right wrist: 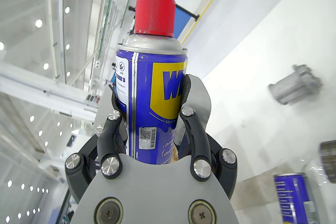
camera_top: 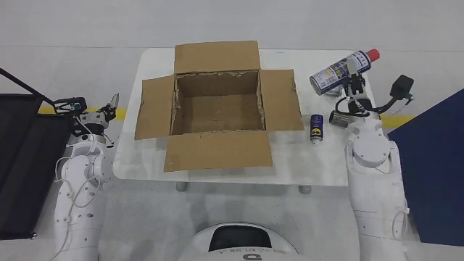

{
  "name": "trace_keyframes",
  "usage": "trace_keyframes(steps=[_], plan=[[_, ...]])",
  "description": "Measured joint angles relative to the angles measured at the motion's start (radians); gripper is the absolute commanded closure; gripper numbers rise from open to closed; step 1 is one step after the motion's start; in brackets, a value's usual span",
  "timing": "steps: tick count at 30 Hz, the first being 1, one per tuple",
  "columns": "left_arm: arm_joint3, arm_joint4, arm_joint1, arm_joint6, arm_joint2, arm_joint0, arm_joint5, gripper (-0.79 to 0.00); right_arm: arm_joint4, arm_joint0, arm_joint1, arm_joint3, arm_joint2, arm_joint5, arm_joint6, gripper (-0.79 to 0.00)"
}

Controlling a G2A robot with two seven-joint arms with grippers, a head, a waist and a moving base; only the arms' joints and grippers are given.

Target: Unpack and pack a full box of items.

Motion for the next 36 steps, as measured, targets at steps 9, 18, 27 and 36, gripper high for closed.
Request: trace_keyframes(steps=[9, 18, 27, 36], plan=[[0.000, 0.000, 0.000, 0.000, 0.000, 0.000, 0.000, -0.785, 0.095, 0.069, 0.028, 0.131, 0.195, 0.215, 0.085, 0.000], [0.000, 0.000, 0.000, 0.000, 0.000, 0.000, 0.000, -0.785, 0.019, 0.214, 0.053, 0.384, 0.210, 0.280, 0.084, 0.000], [0.000, 0.000, 0.000, 0.000, 0.000, 0.000, 0.000, -0.785, -0.105, 0.288, 0.066, 0.477, 0.145, 0.347, 0.095, 0.000], [0.000, 0.000, 0.000, 0.000, 0.000, 0.000, 0.000, -0.785, -0.155, 0.329, 0.074, 0.519, 0.102, 0.398, 0.141, 0.000]])
